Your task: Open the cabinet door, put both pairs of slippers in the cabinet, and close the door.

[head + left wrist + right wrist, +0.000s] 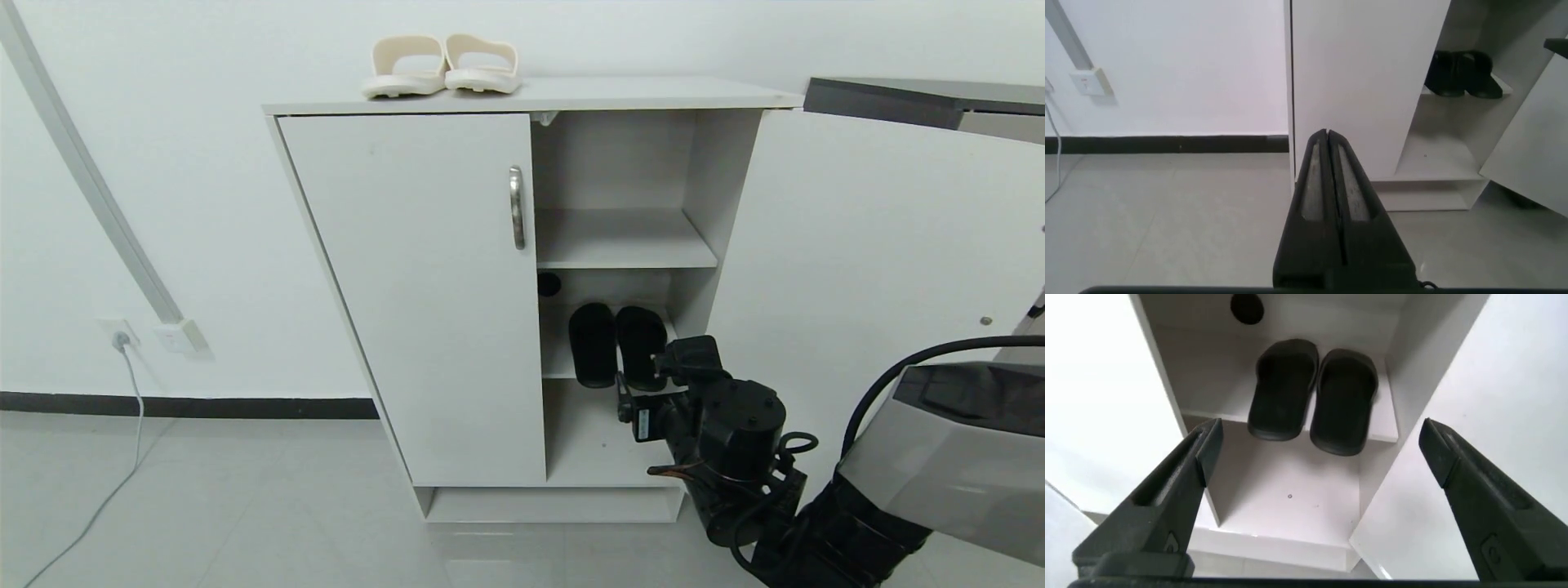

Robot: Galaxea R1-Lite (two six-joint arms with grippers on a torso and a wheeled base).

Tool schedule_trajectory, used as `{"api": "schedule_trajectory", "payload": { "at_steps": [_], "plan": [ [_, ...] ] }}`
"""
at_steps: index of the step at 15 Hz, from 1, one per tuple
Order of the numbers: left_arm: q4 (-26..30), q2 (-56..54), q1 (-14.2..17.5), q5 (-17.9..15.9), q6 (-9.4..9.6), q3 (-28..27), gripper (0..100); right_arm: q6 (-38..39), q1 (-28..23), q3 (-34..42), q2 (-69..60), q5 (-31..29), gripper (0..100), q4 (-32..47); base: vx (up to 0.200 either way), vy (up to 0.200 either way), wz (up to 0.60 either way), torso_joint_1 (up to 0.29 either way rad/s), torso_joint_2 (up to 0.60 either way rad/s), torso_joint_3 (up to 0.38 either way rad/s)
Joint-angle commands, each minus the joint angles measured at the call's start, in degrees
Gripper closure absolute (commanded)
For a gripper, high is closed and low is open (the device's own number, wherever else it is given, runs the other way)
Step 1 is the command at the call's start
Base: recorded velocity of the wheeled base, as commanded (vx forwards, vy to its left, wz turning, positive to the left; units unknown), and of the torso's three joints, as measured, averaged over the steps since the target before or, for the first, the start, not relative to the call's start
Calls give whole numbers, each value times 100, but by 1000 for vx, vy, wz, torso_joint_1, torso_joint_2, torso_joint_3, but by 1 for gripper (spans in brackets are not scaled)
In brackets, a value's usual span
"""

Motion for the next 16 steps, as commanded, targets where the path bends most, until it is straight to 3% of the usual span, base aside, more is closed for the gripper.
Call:
{"api": "schedule_trajectory", "payload": {
  "at_steps": [1, 7, 14, 16],
  "plan": [
    [-1, 0, 0, 2, -6, 0, 100, -6, 2, 25, -19, 9, 0, -1, 0, 0, 0, 0, 0, 0],
    [-1, 9, 0, 2, -6, 0, 100, -6, 20, 130, -19, 114, 0, -10, 0, 0, 0, 0, 0, 0],
    [-1, 9, 0, 2, -14, 0, 100, -6, 20, 157, -19, 132, 0, -19, -200, 200, 0, 4, 3, 3],
    [-1, 0, 0, 37, 30, 0, 100, -6, 20, 174, -19, 132, 0, -19, 0, 0, 0, 0, 0, 0]
  ]
}}
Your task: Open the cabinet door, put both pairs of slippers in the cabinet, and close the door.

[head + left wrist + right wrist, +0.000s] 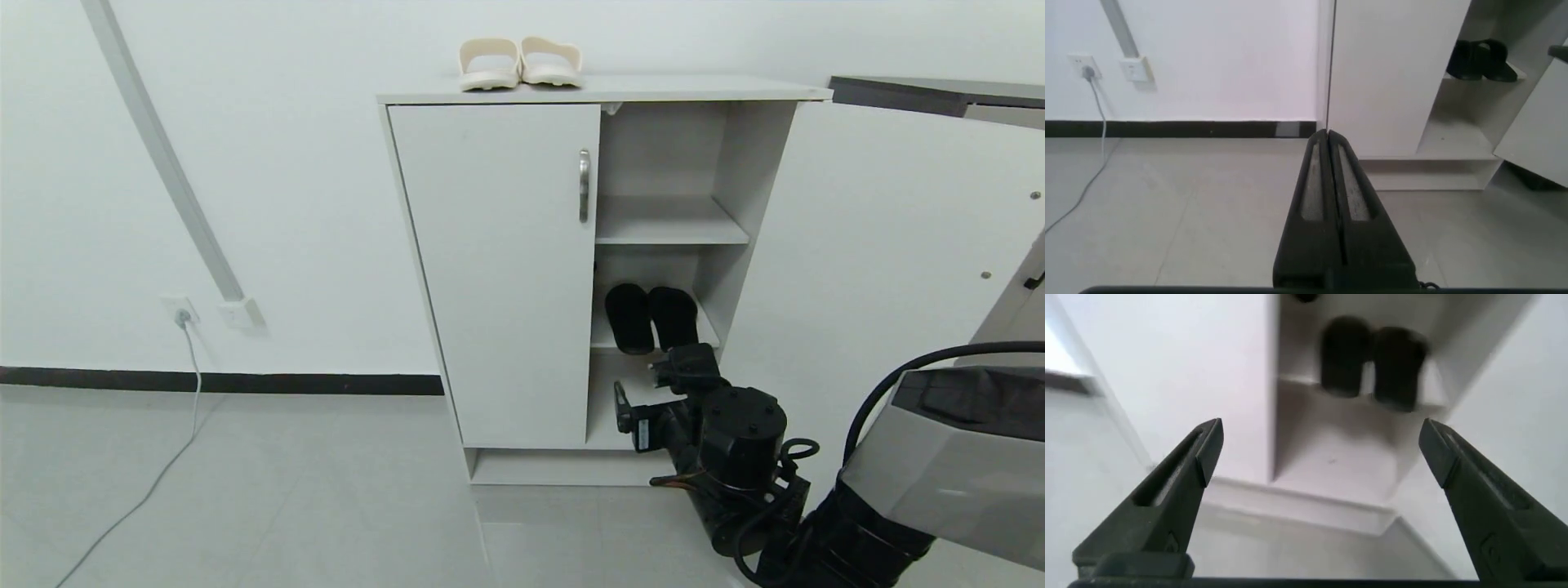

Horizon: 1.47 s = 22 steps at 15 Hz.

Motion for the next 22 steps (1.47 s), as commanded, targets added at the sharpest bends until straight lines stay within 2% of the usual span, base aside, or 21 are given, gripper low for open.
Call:
{"api": "schedule_trajectory", "payload": {
  "at_steps": [1, 9, 12, 15, 22],
  "plan": [
    [5, 0, 2, -1, 10, 0, 100, -2, -1, 10, 11, 1, 0, -13, 0, 0, 0, 0, 0, 0],
    [5, 0, 2, -27, -25, 0, 100, -45, -1, 28, 29, 1, 0, -118, 0, 0, 0, 0, 0, 0],
    [5, 0, 2, -27, -25, 0, 100, -45, 8, 19, 29, 1, 0, -109, 0, 200, 0, -2, 4, 7],
    [5, 0, 2, -27, -25, 0, 100, -98, 8, 19, 29, 28, 0, -118, 0, 0, 0, 0, 0, 0],
    [5, 0, 2, -27, -25, 0, 100, -107, 105, 177, 29, 458, 0, -347, 29, 0, 0, 2, 1, 1]
  ]
}}
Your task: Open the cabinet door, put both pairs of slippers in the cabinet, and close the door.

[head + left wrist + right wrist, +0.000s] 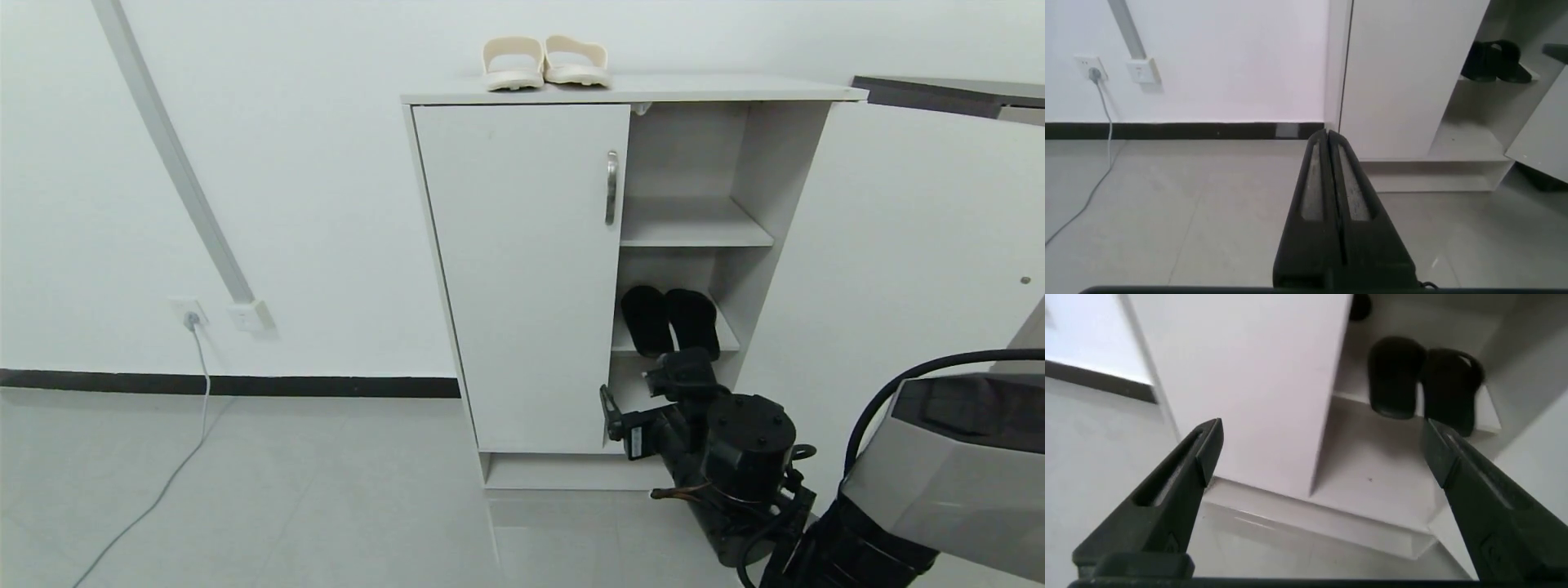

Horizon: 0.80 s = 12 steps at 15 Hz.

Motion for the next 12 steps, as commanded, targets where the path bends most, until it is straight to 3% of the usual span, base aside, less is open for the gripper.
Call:
{"api": "schedule_trajectory", "payload": {
  "at_steps": [1, 6, 12],
  "plan": [
    [-1, 0, 0, 2, 7, 0, 100, -2, 8, 33, 9, 13, 0, -6, 200, 0, 0, -2, 7, 7],
    [-1, 9, 0, 2, 7, 0, 100, -81, -9, 271, 18, 285, 0, -243, 200, 0, 0, 1, 4, 2],
    [-1, 0, 0, 11, -19, 0, 100, -187, -62, 447, -17, 522, 0, -234, 0, 0, 0, 0, 0, 0]
  ]
}}
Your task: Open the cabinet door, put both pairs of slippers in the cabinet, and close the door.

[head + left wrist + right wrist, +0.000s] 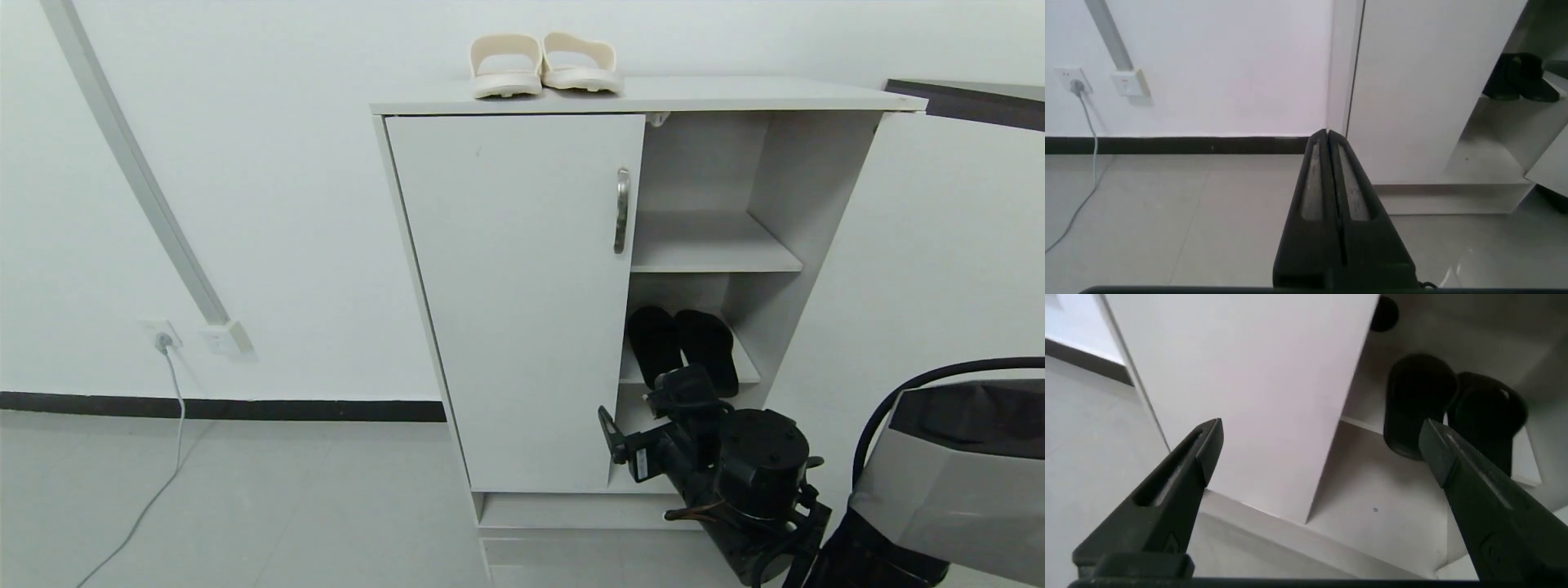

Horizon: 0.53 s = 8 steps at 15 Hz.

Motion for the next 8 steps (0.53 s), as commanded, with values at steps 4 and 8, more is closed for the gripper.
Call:
{"api": "schedule_trajectory", "payload": {
  "at_steps": [4, 8],
  "plan": [
    [-1, 0, 0, 3, -8, 0, 100, -1, -10, 20, 11, 21, 0, -7, 0, 0, 0, 0, 0, 0],
    [-1, 0, 0, 12, -8, 0, 100, -10, -10, 20, 29, 21, 0, -43, 0, 0, 0, 0, 0, 0]
  ]
}}
